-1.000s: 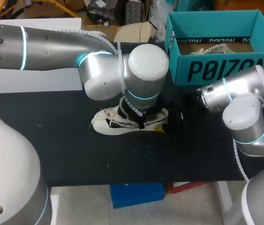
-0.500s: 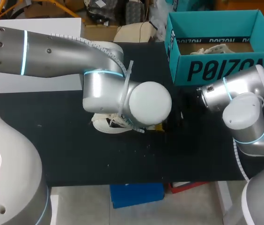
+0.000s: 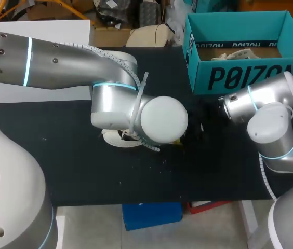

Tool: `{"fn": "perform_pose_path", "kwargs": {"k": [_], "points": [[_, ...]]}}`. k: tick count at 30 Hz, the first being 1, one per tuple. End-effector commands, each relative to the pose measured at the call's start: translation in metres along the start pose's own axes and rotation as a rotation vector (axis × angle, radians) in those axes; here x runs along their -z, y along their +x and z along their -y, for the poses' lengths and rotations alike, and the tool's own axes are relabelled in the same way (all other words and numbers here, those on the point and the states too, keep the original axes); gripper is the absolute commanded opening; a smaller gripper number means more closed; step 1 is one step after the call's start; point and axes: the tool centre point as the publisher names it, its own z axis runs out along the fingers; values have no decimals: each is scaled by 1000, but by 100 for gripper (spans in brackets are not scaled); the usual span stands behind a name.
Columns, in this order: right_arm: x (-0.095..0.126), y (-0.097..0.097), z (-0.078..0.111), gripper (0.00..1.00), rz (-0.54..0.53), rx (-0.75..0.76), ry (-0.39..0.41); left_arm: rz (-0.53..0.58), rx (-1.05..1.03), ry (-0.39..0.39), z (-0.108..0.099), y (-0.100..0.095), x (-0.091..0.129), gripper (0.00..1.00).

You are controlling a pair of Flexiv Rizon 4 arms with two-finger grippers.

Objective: Take the shoe out of the shoebox, open the shoe tongue, remove and reinsert the insole, then place the shoe into the shoebox

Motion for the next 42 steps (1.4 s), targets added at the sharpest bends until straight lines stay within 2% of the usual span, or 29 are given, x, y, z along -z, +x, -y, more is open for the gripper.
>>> {"fn": "perform_pose_path", "kwargs": {"k": [1, 14, 15, 34, 38, 42], "points": [[-2, 1, 1, 0, -1, -1, 3, -65, -20, 16, 2, -6, -8, 0], [-2, 1, 1, 0, -1, -1, 3, -385, -223, 129, 7, -2, 13, 0], [-2, 1, 1, 0, -1, -1, 3, -395, -233, 114, 6, -2, 14, 0], [-2, 1, 1, 0, -1, -1, 3, -422, -257, 152, 6, 2, 39, 0], [-2, 1, 1, 0, -1, -1, 3, -414, -261, 171, 9, 4, 40, 0], [-2, 1, 1, 0, -1, -1, 3, -417, -281, 239, 14, 5, 36, 0]]}}
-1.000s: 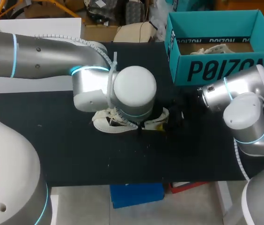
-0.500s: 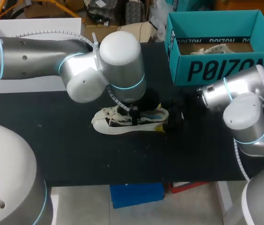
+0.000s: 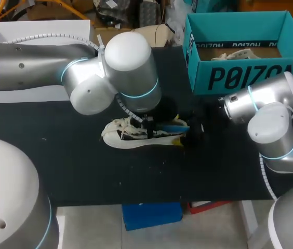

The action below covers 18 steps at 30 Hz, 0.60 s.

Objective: Take the shoe out of the shoebox, open the shoe tongue, remove and reinsert the insole, then place the shoe into the shoebox

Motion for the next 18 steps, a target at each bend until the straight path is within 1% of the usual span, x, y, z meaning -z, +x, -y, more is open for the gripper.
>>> {"fn": "perform_pose_path", "kwargs": {"k": [1, 5, 6, 8, 11, 15, 18], "points": [[-3, -1, 1, 0, 2, -2, 2, -12, -46, 78, -1, 1, -8, 11], [-3, -1, 1, 0, 2, -2, 2, -47, -101, 163, 2, 0, -18, 35], [-3, -1, 1, 0, 2, -2, 2, -50, -112, 172, 3, 1, -19, 39], [-3, -1, 1, 0, 2, -2, 2, -51, -121, 178, 5, 1, -22, 40], [-3, -1, 1, 0, 2, -2, 2, -33, -137, 195, 9, 1, -21, 39], [-3, -1, 1, 0, 2, -2, 2, -2, -182, 227, 18, 0, -14, 35], [-3, -1, 1, 0, 2, -2, 2, 16, -225, 238, 28, 2, -9, 35]]}}
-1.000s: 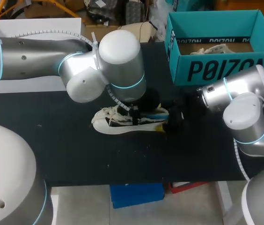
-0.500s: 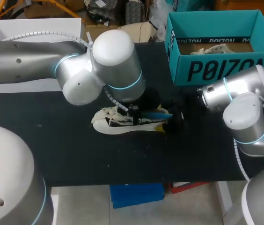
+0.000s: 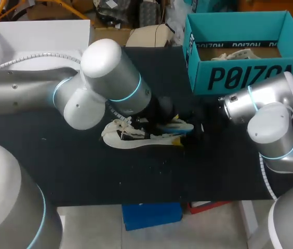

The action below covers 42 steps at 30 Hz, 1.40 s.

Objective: Take the shoe out of the shoebox, open the shoe tongue, remove and reinsert the insole, then place the shoe into the shoebox

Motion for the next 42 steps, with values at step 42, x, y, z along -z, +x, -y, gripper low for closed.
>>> {"fn": "perform_pose_path", "kwargs": {"k": [42], "points": [[-3, -1, 1, 0, 2, -2, 2, 59, -82, -32, 37, 34, 23, 0]]}}
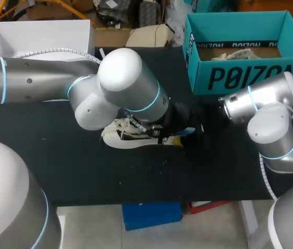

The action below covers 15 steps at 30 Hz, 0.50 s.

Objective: Take the shoe out of the shoebox, open the shoe tongue, remove and reinsert the insole, then place the shoe into the shoebox

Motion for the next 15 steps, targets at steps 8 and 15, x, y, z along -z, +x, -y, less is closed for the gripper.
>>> {"fn": "perform_pose_path", "kwargs": {"k": [8, 15], "points": [[-3, -1, 1, 0, 2, -2, 2, -29, 18, 85, -4, 55, 50, 0], [-3, -1, 1, 0, 2, -2, 2, 11, 26, 226, 31, 47, 76, 0]]}}
